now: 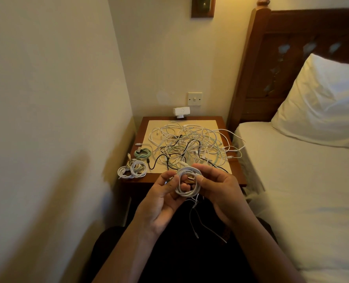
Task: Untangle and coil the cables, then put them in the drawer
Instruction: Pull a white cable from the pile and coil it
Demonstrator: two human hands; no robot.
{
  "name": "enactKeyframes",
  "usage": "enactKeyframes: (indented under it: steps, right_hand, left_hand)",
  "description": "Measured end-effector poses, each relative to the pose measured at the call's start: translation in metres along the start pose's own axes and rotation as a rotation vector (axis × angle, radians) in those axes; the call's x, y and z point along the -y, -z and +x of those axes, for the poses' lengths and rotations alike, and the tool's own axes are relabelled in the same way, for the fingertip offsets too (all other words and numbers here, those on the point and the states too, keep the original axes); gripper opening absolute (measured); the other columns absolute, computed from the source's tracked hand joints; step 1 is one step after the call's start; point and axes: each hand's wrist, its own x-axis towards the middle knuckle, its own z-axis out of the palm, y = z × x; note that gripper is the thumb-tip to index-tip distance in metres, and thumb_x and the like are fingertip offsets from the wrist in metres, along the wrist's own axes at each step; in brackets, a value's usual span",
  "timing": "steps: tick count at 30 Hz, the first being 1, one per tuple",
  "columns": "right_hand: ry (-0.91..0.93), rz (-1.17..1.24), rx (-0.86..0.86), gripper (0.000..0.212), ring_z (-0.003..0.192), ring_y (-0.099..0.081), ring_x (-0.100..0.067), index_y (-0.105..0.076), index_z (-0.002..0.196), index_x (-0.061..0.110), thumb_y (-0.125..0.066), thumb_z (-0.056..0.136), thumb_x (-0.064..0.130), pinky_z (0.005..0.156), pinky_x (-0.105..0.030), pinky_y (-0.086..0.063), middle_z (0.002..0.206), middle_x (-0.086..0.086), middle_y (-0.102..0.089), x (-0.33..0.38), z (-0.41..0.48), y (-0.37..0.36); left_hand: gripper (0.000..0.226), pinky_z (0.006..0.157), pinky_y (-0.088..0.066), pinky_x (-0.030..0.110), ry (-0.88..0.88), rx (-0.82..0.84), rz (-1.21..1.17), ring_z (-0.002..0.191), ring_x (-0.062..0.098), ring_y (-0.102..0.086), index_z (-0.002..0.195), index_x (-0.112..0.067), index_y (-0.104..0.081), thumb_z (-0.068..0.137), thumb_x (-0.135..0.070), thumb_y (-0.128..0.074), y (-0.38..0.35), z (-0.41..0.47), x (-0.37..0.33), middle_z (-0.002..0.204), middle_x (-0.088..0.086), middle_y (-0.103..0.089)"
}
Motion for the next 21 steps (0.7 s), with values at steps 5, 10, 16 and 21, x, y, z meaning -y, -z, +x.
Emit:
enactKeyframes:
  steps: [5, 10, 16, 21]
  right_hand:
    - [0.009, -0.297, 0.053, 0.027, 0.098, -0.074, -0.029, -0.080, 0.104, 0.013, -0.065, 0.092, -0.006, 0.091, -0.046, -0.059, 0.102, -0.013, -0.078, 0.004, -0.002, 0.011]
    - [-0.035, -0.352, 0.073, 0.025, 0.101, -0.072, -0.036, -0.080, 0.099, 0.011, -0.065, 0.091, -0.006, 0.096, -0.051, -0.056, 0.099, -0.013, -0.078, 0.004, -0.005, 0.011]
    - [-0.033, -0.205, 0.052, 0.022, 0.099, -0.072, -0.036, -0.075, 0.113, 0.008, -0.072, 0.091, 0.008, 0.091, -0.048, -0.059, 0.107, -0.017, -0.077, 0.000, -0.003, 0.010]
    - [-0.071, -0.087, 0.051, 0.018, 0.079, -0.071, -0.023, -0.073, 0.111, 0.004, -0.067, 0.094, 0.004, 0.073, -0.033, -0.061, 0.102, -0.020, -0.076, -0.003, -0.005, 0.004]
  left_hand:
    - [0.041, 0.083, -0.061, 0.039, 0.092, 0.030, 0.468, 0.088, 0.026, -0.071, 0.127, -0.001, -0.060, 0.088, -0.012, -0.069, 0.009, -0.003, -0.016, 0.103, 0.019, -0.073]
    - [0.039, 0.090, -0.059, 0.042, 0.116, 0.135, 0.642, 0.100, 0.029, -0.069, 0.126, -0.002, -0.068, 0.089, -0.013, -0.070, 0.010, -0.007, -0.021, 0.113, 0.021, -0.072]
    - [0.035, 0.079, -0.060, 0.037, 0.079, 0.082, 0.399, 0.084, 0.022, -0.068, 0.130, 0.001, -0.064, 0.097, -0.010, -0.059, 0.019, -0.001, -0.014, 0.100, 0.018, -0.068]
    - [0.033, 0.074, -0.060, 0.035, 0.088, 0.137, 0.213, 0.077, 0.019, -0.067, 0.129, -0.001, -0.062, 0.096, -0.008, -0.060, 0.022, -0.005, -0.004, 0.090, 0.013, -0.066]
